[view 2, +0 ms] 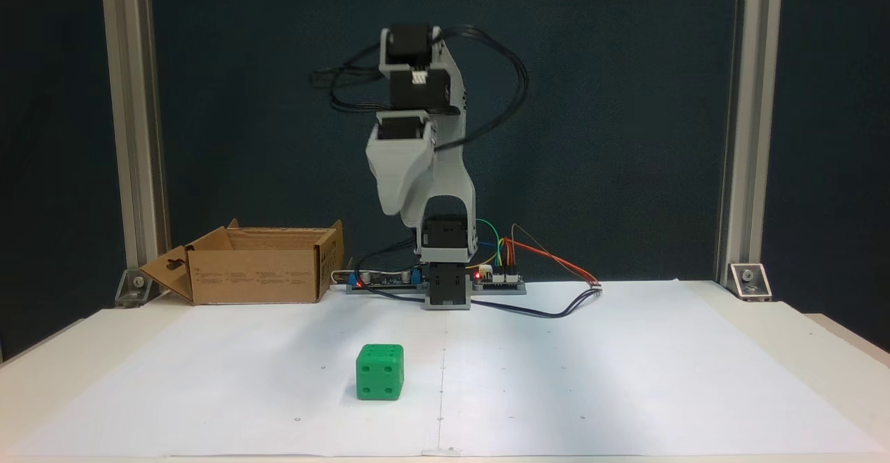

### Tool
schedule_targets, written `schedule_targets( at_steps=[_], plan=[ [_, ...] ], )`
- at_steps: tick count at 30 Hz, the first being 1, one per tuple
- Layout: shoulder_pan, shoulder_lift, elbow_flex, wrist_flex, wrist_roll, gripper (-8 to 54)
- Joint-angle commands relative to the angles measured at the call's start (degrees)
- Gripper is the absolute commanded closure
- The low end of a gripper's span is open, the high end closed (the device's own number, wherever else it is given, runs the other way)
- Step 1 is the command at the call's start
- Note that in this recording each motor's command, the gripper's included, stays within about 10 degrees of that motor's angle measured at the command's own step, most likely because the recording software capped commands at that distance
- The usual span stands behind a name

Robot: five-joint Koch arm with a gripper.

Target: Grasp a green dice and put it in the bin.

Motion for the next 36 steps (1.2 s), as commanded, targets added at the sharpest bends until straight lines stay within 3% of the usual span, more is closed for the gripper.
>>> schedule_targets(
  at_steps=[1,16,36],
  plan=[
    [1.0,-1.8,-5.5,3.7,0.7,1.7],
    [1.5,-12.5,-10.5,5.5,-11.0,1.6],
    [2.9,-16.5,-12.2,2.5,-11.4,1.6]
  ],
)
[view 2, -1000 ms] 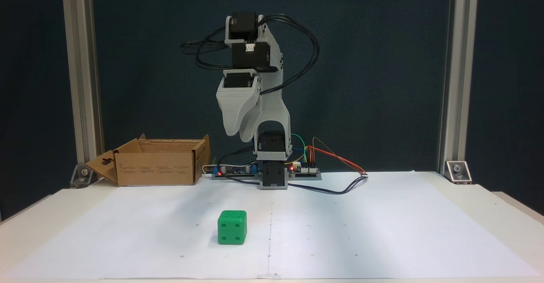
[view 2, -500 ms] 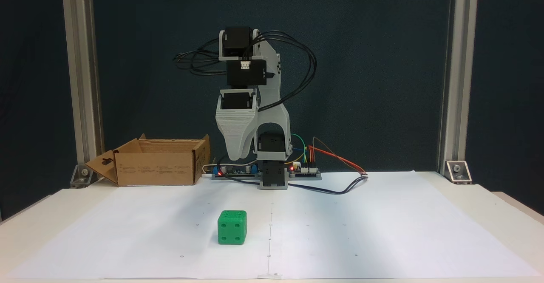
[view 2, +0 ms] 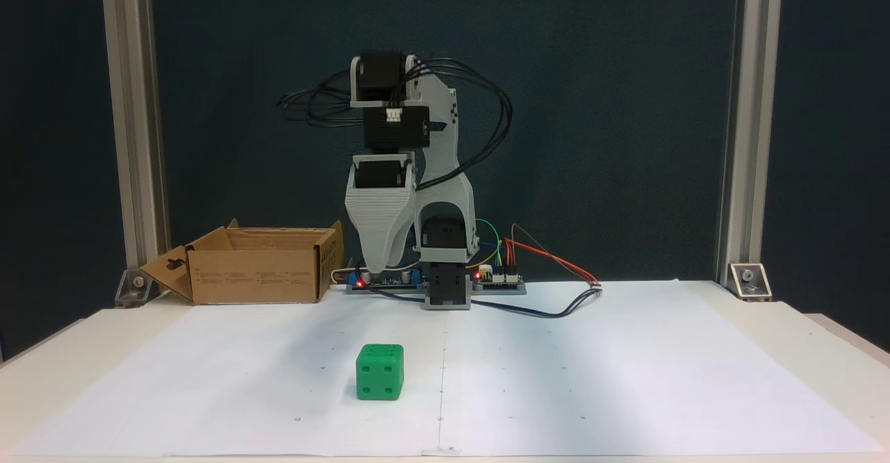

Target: Grasp a green dice and put it in the bin.

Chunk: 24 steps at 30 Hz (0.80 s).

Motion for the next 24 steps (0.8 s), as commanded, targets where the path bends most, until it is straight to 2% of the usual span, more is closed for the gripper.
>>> schedule_targets(
  at_steps=[1,24],
  plan=[
    [0.4,0.0,-3.4,-0.4,-2.6,1.6],
    [1.8,-5.5,0.4,-8.8,-2.1,1.7]
  ],
)
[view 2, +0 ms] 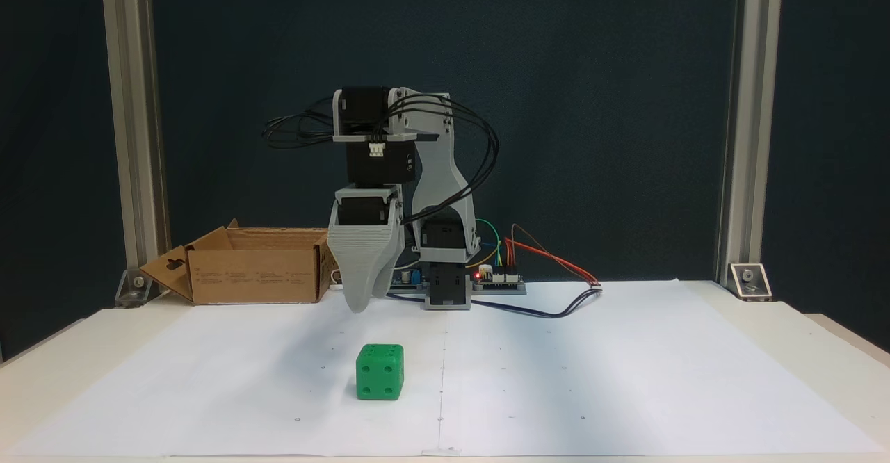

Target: Grasp a green dice and put it in the bin.

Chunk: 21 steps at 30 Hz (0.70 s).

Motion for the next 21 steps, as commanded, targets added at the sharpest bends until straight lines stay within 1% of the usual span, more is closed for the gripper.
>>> schedule_targets(
  at_steps=[1,7,21],
  plan=[
    [0.2,0.7,0.9,-3.6,-2.1,1.7],
    [0.3,0.7,5.6,-7.9,-2.1,1.7],
    [0.1,0.3,10.7,-9.0,-2.1,1.4]
  ],
)
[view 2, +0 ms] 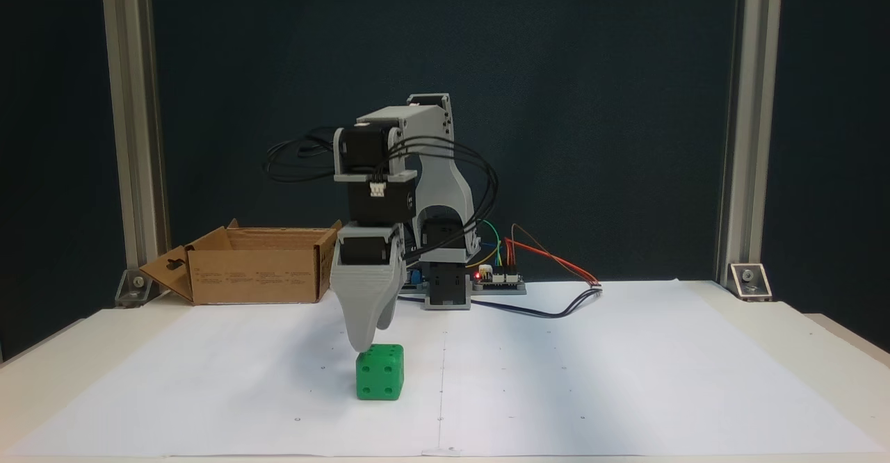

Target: Grasp a green dice and put it in the bin.

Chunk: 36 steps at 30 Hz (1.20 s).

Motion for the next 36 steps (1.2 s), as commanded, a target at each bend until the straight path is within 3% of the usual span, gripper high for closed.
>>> schedule_targets(
  at_steps=[1,36],
  plan=[
    [0.1,0.7,-0.6,-1.1,-2.1,1.4],
    [-1.2,-4.4,4.0,-10.4,-1.7,3.5]
  ],
)
